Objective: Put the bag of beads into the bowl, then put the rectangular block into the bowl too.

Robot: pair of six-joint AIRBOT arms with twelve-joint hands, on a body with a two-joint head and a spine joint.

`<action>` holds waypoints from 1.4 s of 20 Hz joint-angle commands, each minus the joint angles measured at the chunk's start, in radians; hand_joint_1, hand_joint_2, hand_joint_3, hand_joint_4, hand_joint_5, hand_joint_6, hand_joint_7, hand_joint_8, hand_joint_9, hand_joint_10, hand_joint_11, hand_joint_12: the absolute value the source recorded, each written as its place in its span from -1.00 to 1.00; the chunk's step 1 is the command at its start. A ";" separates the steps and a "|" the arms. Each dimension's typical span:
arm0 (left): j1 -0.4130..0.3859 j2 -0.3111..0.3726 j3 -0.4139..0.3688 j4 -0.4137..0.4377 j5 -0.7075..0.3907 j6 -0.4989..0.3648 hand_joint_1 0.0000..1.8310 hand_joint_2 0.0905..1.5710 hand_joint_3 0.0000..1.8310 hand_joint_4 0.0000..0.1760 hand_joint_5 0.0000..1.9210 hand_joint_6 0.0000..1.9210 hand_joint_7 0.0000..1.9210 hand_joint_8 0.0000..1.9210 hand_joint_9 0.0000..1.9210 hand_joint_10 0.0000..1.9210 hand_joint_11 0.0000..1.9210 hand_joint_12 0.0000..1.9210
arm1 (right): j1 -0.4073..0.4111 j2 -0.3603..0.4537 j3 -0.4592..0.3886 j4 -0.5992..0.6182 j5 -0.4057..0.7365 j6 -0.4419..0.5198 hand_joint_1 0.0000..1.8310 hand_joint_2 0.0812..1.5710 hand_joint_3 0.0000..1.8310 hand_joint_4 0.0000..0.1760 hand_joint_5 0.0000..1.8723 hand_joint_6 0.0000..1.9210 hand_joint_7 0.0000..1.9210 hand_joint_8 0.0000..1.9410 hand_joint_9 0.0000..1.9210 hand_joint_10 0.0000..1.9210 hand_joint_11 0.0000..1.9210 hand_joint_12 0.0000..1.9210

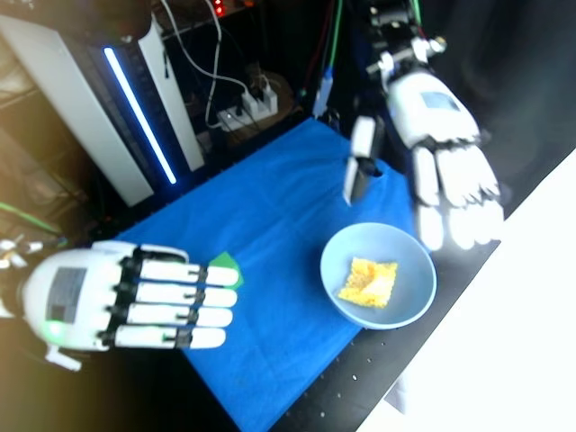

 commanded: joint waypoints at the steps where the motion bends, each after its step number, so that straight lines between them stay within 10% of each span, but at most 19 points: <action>1: 0.013 0.025 -0.024 -0.010 -0.174 -0.003 -0.23 0.12 -1.00 1.00 -0.88 -1.00 -0.86 -1.00 -0.92 -1.00 -1.00 -0.87 | 0.024 0.003 0.004 0.022 0.118 0.004 -0.19 0.51 -1.00 -0.83 -0.60 -1.00 -0.66 -1.00 -0.70 -1.00 -0.87 -0.61; 11: 0.357 0.235 -0.272 -0.141 -0.452 -0.019 -0.10 0.21 -1.00 1.00 -0.96 -1.00 -0.94 -0.98 -1.00 -1.00 -1.00 -1.00 | 0.155 -0.058 0.034 -0.150 -0.023 0.004 -0.07 0.34 -1.00 -0.10 -0.52 -1.00 -0.61 -1.00 -0.66 -1.00 -0.67 -0.94; 12: 0.382 0.244 -0.285 -0.157 -0.475 -0.019 -0.11 0.22 -0.99 1.00 -0.96 -1.00 -0.96 -0.99 -1.00 -1.00 -0.98 -0.99 | 0.157 -0.065 0.041 -0.160 -0.031 0.004 -0.04 0.31 -1.00 0.26 -0.52 -1.00 -0.62 -1.00 -0.69 -1.00 -0.68 -0.94; 17: 0.500 0.259 -0.316 -0.228 -0.583 -0.064 -0.10 0.28 -0.98 0.86 -1.00 -1.00 -1.00 -1.00 -1.00 -1.00 -0.95 -0.97 | 0.161 -0.098 0.072 -0.206 -0.089 0.004 0.03 0.24 -1.00 -0.20 -0.45 -1.00 -0.53 -1.00 -0.55 -1.00 -0.88 -0.17; 21: 0.501 0.253 -0.314 -0.235 -0.587 -0.064 -0.04 0.32 -0.98 0.54 -1.00 -1.00 -1.00 -1.00 -1.00 -1.00 -0.98 -0.98 | 0.162 -0.125 0.098 -0.209 -0.123 0.004 0.05 0.25 -1.00 -0.47 -0.45 -1.00 -0.46 -1.00 -0.46 -1.00 -0.77 -0.30; 28: 0.500 0.238 -0.304 -0.237 -0.590 -0.076 -0.08 0.32 -0.99 0.87 -1.00 -1.00 -0.97 -0.99 -0.98 -0.99 -0.99 -0.97 | 0.168 -0.147 0.124 -0.216 -0.166 0.004 -0.04 0.26 -1.00 -0.60 -0.47 -1.00 -0.46 -1.00 -0.44 -0.99 -0.75 -0.22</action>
